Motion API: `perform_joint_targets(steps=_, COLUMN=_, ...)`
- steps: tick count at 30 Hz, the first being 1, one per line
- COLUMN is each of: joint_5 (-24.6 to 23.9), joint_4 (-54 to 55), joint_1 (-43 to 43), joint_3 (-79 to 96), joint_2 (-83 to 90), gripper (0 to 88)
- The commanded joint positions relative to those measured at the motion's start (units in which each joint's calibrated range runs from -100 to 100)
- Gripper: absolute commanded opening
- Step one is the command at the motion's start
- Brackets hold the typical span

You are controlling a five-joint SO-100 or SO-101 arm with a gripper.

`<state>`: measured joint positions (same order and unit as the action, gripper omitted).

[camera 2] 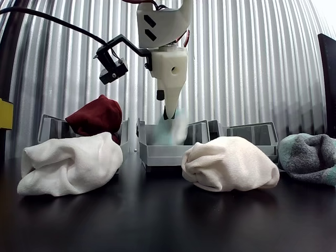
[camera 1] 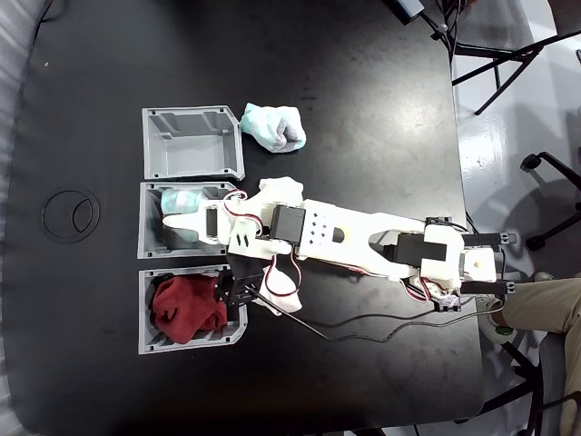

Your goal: Put the sock in the container

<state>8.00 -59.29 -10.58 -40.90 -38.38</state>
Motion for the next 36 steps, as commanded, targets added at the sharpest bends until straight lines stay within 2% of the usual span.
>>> perform_joint_targets(steps=1, joint_5=-0.30, joint_4=-3.73, joint_1=-0.40, joint_3=-3.37, joint_2=0.87, gripper=43.9)
perform_joint_targets(steps=6, joint_5=-0.30, joint_4=-5.35, joint_1=-1.19, joint_3=-3.10, joint_2=2.54, gripper=43.6)
perform_joint_targets(steps=8, joint_5=-0.36, joint_4=-5.52, joint_1=-1.19, joint_3=-2.74, joint_2=4.30, gripper=41.0)
perform_joint_targets(steps=11, joint_5=-0.36, joint_4=-8.00, joint_1=-0.71, joint_3=-3.19, joint_2=7.64, gripper=30.2)
perform_joint_targets(steps=17, joint_5=-0.36, joint_4=-15.17, joint_1=0.15, joint_3=-3.01, joint_2=14.08, gripper=1.4)
perform_joint_targets(steps=27, joint_5=-0.36, joint_4=-34.98, joint_1=0.15, joint_3=-2.83, joint_2=27.22, gripper=1.3)
perform_joint_targets(steps=36, joint_5=0.10, joint_4=-40.36, joint_1=0.15, joint_3=-2.47, joint_2=46.54, gripper=1.3)
